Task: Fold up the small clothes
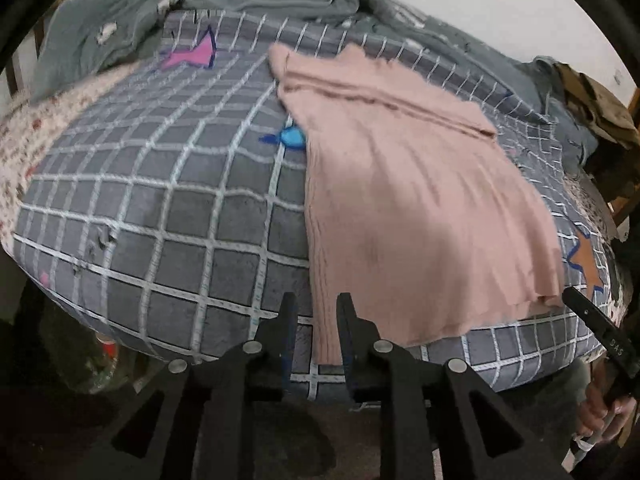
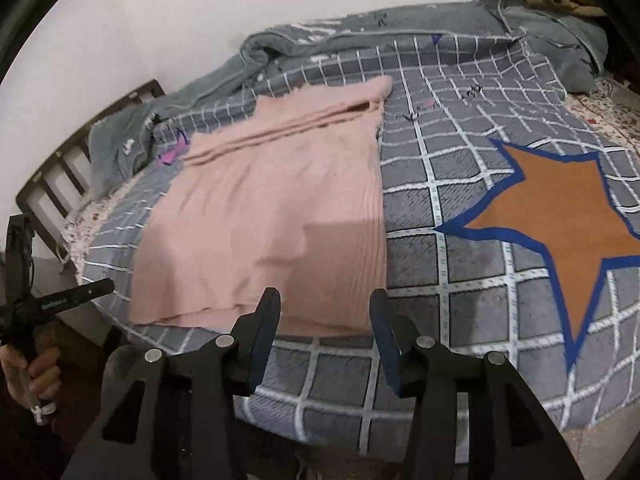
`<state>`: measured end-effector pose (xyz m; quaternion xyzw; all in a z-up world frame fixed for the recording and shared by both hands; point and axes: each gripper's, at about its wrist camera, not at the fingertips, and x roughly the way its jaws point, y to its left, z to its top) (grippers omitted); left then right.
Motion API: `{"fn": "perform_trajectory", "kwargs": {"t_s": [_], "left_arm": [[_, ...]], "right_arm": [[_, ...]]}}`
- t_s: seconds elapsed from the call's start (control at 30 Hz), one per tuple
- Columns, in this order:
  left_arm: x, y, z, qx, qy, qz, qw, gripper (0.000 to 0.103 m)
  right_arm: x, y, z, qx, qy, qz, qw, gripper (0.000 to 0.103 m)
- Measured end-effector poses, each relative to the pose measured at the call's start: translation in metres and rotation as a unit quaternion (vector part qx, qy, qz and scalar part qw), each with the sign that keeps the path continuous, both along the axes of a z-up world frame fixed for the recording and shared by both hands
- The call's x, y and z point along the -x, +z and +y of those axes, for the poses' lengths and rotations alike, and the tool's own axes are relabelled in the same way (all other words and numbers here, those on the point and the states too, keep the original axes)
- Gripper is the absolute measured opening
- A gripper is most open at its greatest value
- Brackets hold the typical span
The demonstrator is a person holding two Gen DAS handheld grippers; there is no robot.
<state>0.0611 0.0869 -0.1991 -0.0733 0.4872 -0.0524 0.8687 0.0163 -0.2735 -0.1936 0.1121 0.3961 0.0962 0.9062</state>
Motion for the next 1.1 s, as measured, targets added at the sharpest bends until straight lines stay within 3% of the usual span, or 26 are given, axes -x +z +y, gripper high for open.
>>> {"fn": "perform_trajectory", "kwargs": {"t_s": [0.2, 0.43, 0.5, 0.53, 0.57, 0.63, 1.0, 1.1], "left_arm": [[-0.017, -0.023, -0.007, 0.002, -0.001, 0.028, 0.9996, 0.019], [-0.024, -0.029, -0.005, 0.01, -0.002, 0.029, 0.9995, 0.025], [-0.024, -0.029, -0.003, 0.015, -0.001, 0.028, 0.9995, 0.031], [-0.024, -0.029, -0.002, 0.018, -0.001, 0.026, 0.9995, 0.039], [-0.024, -0.028, 0.0, 0.023, -0.002, 0.024, 0.9995, 0.059], [-0.022, -0.027, 0.001, 0.028, -0.004, 0.013, 0.9995, 0.071], [-0.022, -0.031, -0.011, 0.005, -0.015, 0.006, 0.9999, 0.069], [-0.022, -0.03, -0.016, -0.007, -0.02, 0.002, 0.9998, 0.056]], "right_arm": [[-0.016, -0.011, 0.003, 0.021, 0.004, 0.001, 1.0, 0.046], [-0.025, -0.013, 0.011, 0.04, 0.012, -0.006, 0.999, 0.046], [-0.026, -0.012, 0.011, 0.037, 0.011, -0.005, 0.999, 0.046], [-0.026, -0.011, 0.011, 0.037, 0.011, -0.005, 0.999, 0.046], [-0.027, -0.011, 0.011, 0.036, 0.012, -0.004, 0.999, 0.046], [-0.027, -0.011, 0.01, 0.037, 0.013, -0.005, 0.999, 0.046], [-0.019, -0.015, 0.013, 0.046, 0.019, 0.0, 0.999, 0.047], [-0.019, -0.016, 0.016, 0.053, 0.019, 0.0, 0.998, 0.047]]}}
